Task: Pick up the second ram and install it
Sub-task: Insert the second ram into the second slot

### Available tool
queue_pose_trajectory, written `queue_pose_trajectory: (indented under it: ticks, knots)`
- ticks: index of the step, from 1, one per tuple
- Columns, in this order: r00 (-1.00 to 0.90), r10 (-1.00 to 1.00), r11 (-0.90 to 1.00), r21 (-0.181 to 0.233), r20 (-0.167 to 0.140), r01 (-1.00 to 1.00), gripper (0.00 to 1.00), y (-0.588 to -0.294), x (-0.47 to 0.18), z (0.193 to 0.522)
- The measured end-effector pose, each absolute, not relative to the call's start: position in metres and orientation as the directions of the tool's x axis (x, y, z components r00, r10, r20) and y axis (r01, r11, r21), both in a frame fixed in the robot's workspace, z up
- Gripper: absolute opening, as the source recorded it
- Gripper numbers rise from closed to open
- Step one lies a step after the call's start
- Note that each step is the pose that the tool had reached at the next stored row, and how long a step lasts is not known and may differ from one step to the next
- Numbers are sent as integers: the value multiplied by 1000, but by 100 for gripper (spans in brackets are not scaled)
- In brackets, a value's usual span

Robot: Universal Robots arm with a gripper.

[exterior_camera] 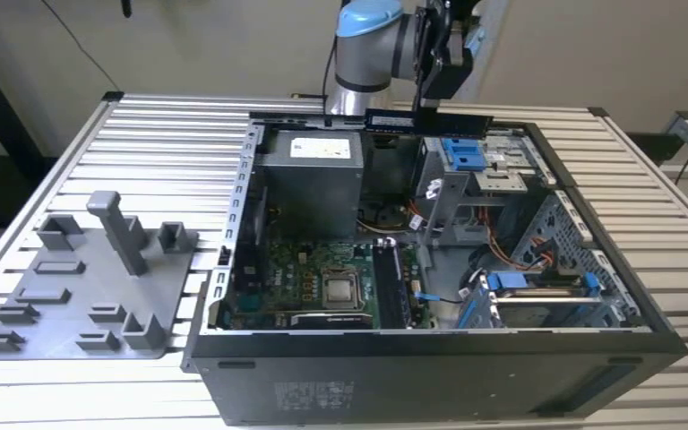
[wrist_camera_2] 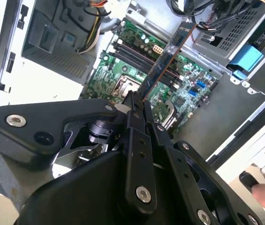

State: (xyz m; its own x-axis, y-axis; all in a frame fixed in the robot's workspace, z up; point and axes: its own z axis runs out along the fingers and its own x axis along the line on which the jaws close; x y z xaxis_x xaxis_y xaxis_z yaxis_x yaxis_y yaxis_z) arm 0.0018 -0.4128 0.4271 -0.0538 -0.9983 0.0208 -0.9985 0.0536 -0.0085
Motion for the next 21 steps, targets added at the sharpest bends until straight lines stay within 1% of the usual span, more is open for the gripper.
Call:
queue_pose_trajectory:
  ticks: [10,21]
  knots:
    - [-59,-998,59,-9,21,-998,14,-413,2,427]
    - [-108,-994,107,-9,21,-994,14,-413,2,427]
